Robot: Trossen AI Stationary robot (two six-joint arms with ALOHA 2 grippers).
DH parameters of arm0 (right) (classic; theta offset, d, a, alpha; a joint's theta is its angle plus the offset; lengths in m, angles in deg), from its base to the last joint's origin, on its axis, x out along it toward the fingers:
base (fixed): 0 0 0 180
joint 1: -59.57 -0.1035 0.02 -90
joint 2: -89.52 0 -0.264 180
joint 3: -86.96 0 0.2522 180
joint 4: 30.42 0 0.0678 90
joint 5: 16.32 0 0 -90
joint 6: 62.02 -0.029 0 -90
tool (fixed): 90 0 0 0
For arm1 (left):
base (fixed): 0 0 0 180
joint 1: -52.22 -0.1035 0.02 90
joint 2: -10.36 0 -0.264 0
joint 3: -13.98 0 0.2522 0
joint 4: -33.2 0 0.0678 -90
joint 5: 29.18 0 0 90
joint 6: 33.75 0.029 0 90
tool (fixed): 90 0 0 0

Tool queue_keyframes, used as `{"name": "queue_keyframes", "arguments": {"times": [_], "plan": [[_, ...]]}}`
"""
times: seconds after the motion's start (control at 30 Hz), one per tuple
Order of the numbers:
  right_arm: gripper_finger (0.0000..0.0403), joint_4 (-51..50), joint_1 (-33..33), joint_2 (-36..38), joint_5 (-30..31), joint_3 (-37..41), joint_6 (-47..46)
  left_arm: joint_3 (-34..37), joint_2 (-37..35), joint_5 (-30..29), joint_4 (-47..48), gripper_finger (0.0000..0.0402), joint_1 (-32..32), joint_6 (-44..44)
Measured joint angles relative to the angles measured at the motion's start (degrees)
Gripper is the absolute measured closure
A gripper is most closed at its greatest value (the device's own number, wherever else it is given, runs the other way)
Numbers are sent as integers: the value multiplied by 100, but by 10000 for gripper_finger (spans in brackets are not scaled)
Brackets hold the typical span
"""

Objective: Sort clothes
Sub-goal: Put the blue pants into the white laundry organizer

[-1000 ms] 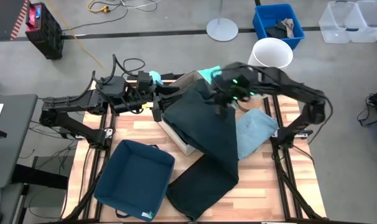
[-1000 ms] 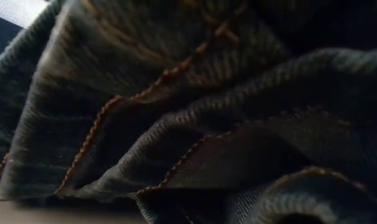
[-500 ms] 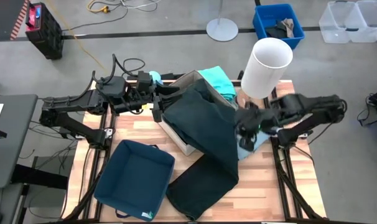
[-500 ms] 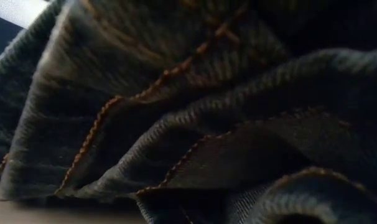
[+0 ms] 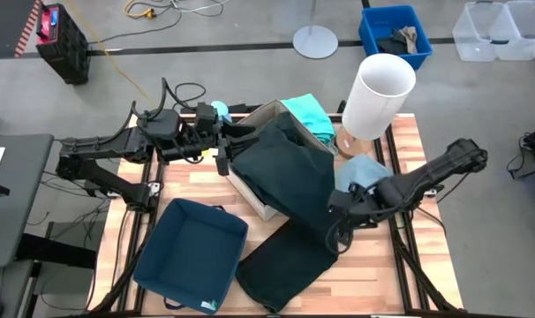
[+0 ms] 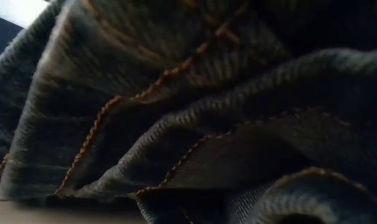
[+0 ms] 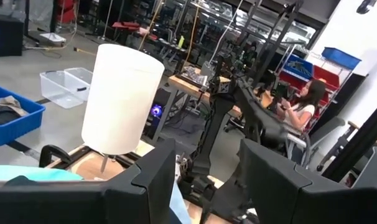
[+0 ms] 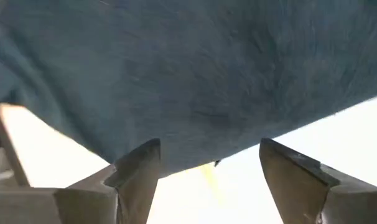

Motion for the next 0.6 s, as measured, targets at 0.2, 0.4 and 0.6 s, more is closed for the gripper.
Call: {"name": "queue_keyframes", "arguments": {"times": [0.2, 0.4, 0.6], "plan": [[110, 994, 159, -40, 12, 906, -612, 0, 20, -2, 31, 228, 13, -4], [111, 1874, 508, -120, 3, 1489, -673, 0, 46, -3, 23, 228, 13, -12], [112, 2290, 786, -490, -14, 1786, -755, 0, 50, -6, 27, 228, 15, -15]]}}
